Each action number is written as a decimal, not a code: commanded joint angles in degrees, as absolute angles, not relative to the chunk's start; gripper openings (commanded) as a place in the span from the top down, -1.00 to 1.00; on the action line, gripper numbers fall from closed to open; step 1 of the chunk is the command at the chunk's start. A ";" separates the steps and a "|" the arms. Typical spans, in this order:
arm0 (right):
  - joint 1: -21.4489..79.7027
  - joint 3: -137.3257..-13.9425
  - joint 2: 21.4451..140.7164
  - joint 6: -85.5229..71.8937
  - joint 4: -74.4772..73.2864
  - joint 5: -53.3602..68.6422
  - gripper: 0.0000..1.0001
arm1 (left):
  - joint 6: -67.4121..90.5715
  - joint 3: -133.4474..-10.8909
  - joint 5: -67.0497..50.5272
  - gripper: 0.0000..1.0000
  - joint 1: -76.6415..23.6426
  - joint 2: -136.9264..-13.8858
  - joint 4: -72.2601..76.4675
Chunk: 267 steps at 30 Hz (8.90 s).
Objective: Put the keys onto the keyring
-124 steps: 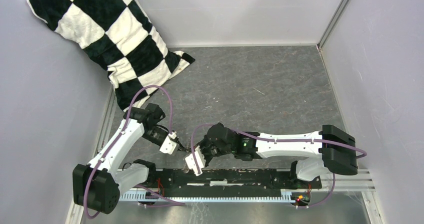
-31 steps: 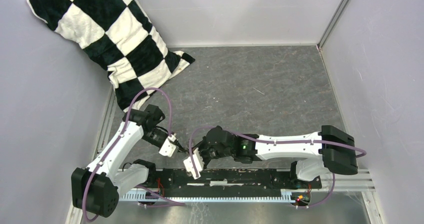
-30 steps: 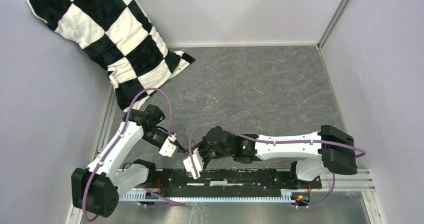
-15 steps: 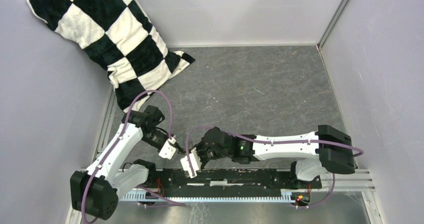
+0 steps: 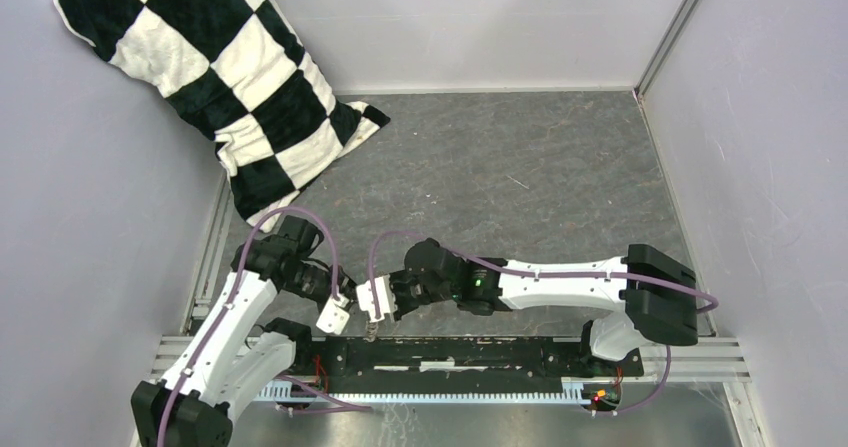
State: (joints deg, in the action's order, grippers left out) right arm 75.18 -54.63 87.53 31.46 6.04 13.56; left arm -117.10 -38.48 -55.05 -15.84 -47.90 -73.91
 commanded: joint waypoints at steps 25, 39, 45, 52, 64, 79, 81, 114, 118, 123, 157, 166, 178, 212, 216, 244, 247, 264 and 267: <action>62.94 -57.55 78.19 23.54 10.40 14.06 0.00 | -85.75 -43.21 -76.96 0.95 -16.09 -53.98 -59.67; 57.63 -58.90 65.91 21.57 5.34 11.72 -0.16 | -73.89 -43.88 -81.86 0.95 -15.39 -54.75 -54.76; 57.69 -54.08 63.93 15.60 7.79 14.50 -0.15 | -71.55 -43.36 -82.45 0.95 -15.30 -54.58 -52.94; 55.06 -48.32 64.84 10.56 4.22 1.10 -0.19 | -66.83 -41.54 -79.07 0.96 -13.57 -54.67 -47.69; 41.62 -26.71 58.19 -12.65 3.36 -13.88 -0.23 | -69.61 -41.42 -76.56 0.96 -13.54 -54.07 -49.41; 41.64 -19.50 56.32 -24.83 0.98 -23.46 -0.14 | -73.19 -41.40 -75.41 0.96 -13.62 -53.70 -53.08; 41.64 -19.19 56.40 -25.41 0.86 -23.60 -0.08 | -73.21 -41.48 -75.42 0.95 -13.61 -53.71 -53.08; 41.65 -18.06 60.34 -16.46 13.62 -16.68 1.00 | -54.52 -40.85 -74.94 0.96 -13.54 -55.06 -38.71; 41.60 -24.67 60.51 -10.57 12.60 -6.97 1.00 | -37.23 -37.26 -70.67 0.96 -12.22 -56.50 -23.29; 41.62 -28.85 60.37 -7.50 8.79 1.31 0.99 | -27.47 -36.34 -63.48 0.96 -10.67 -59.49 -16.12; 52.73 -29.67 77.88 -12.62 37.93 21.15 0.06 | -97.06 -31.74 -62.44 0.95 -11.46 -67.06 -37.58; 58.52 -26.87 76.27 -5.78 32.62 17.75 -0.96 | -94.79 -36.74 -54.94 0.71 -9.63 -68.40 -48.87; 59.97 -27.49 77.54 -1.24 33.94 11.03 -0.96 | -81.18 -46.79 -48.12 0.28 -3.65 -80.33 -64.49; 59.94 -27.69 76.13 -1.92 31.32 5.48 -0.96 | -72.70 -52.11 -42.08 0.26 -8.05 -96.37 -58.47; 59.96 -26.93 77.14 -2.69 32.77 5.50 -0.96 | -66.21 -50.82 -39.55 0.24 -11.45 -94.67 -53.29; 58.53 -26.12 84.70 -8.73 46.20 2.96 -0.96 | -58.00 -58.87 -38.73 0.87 -15.57 -89.58 -50.36; 58.92 -30.12 88.94 -10.20 45.39 2.11 -0.96 | -55.49 -60.31 -38.62 0.30 -12.87 -89.75 -50.31; 63.69 -58.49 99.58 -11.41 12.22 -15.40 -0.96 | -37.13 -67.59 -20.90 -0.32 -2.39 -83.99 -42.85; 59.82 -48.73 91.97 -27.61 22.88 -14.19 -0.96 | -34.92 -68.72 -17.66 -0.47 -0.32 -79.96 -40.54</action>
